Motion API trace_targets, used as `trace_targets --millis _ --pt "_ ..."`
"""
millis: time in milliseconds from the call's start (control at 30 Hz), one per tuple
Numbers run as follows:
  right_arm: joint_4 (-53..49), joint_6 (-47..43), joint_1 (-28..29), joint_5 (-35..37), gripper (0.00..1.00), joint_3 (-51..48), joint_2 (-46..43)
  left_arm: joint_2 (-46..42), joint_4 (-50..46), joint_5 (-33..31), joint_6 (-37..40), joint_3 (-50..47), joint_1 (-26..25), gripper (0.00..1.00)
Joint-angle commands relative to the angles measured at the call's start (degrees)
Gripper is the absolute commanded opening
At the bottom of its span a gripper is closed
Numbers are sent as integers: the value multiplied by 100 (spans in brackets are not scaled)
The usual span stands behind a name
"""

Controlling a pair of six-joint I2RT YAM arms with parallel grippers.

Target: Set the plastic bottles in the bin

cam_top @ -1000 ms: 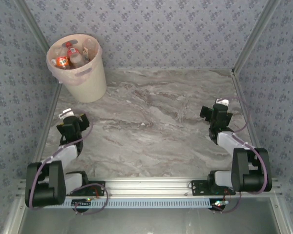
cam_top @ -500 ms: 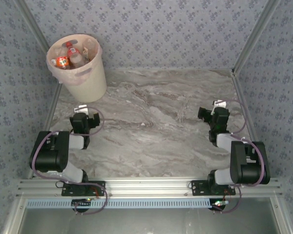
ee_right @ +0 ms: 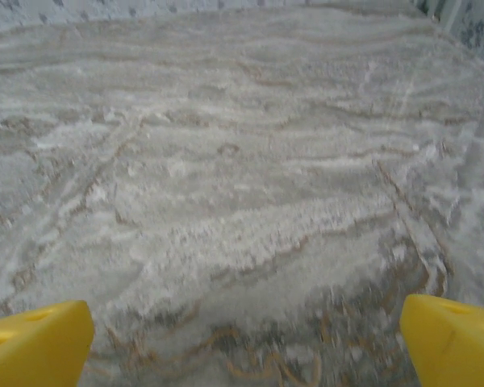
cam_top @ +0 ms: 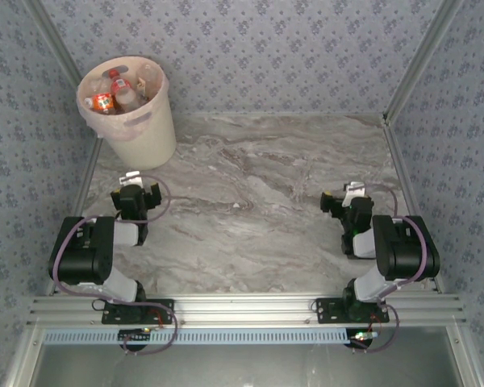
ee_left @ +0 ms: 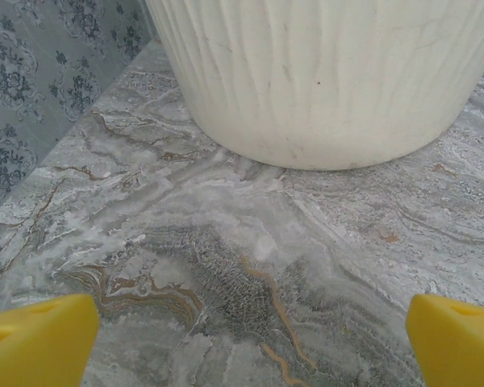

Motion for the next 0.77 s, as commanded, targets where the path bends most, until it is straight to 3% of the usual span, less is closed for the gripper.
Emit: trace_targets --millis 0,133,733 --pt "-1211 -53 -10 -144 100 844 -127 -51 191 -66 -62 75 13 98" --pt "-1032 -99 3 97 100 792 -151 -54 205 -73 -54 69 13 98" --pt "-1017 -106 11 -84 100 771 -117 -47 204 -65 -61 75 13 98"
